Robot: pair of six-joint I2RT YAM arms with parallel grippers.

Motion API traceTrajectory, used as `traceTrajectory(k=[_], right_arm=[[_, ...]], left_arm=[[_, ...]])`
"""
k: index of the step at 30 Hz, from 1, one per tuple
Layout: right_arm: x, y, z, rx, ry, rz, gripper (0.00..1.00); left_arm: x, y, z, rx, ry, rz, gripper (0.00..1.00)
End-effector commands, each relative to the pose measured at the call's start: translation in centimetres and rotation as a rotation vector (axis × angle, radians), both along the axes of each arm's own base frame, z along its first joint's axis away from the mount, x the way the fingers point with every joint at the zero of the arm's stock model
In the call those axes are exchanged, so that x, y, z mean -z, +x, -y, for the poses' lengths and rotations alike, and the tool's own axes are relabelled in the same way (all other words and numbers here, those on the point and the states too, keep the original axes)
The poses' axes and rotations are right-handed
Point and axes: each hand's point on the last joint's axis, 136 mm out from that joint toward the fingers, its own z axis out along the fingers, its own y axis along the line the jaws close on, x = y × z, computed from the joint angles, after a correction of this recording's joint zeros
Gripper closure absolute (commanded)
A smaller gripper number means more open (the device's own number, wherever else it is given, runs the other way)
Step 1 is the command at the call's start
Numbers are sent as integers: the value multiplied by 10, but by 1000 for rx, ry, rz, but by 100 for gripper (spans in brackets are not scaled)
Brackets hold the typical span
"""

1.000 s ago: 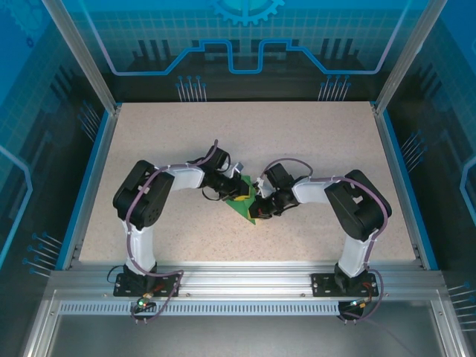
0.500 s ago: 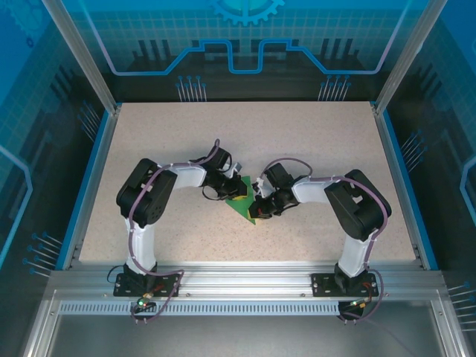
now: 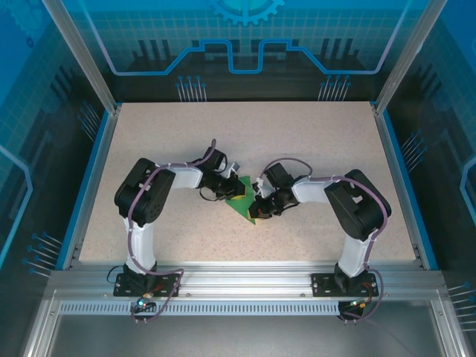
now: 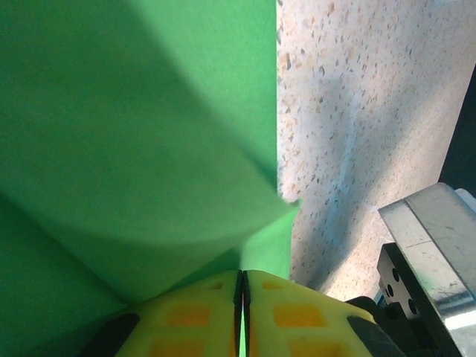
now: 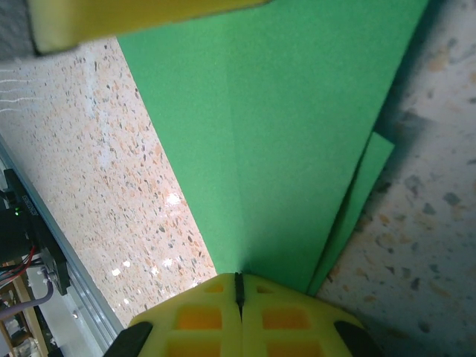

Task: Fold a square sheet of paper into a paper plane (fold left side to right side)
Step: Fourth fold the wing at the center of the table.

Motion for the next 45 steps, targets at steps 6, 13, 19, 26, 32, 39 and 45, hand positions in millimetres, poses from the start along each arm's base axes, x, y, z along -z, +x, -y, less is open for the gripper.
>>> traceTrajectory(k=[6, 13, 19, 26, 32, 39, 45], right_arm=[[51, -46, 44, 5, -238, -179, 100], [50, -48, 44, 1, -239, -181, 100], [50, -48, 43, 3, -236, -182, 100], [49, -48, 43, 3, -237, -181, 100], [46, -44, 41, 8, -232, -166, 100], [45, -40, 39, 5, -232, -160, 100], [46, -40, 41, 9, -244, -161, 100]], left_arm=[[20, 44, -57, -151, 132, 66, 87], [21, 70, -76, -211, 154, 68, 87], [19, 91, -84, -244, 152, 72, 86], [22, 104, -97, -272, 177, 69, 86], [-19, 97, -97, -268, 131, 151, 85], [-75, 51, -77, -208, 48, 233, 84], [-76, 19, -33, -100, -26, 198, 84]])
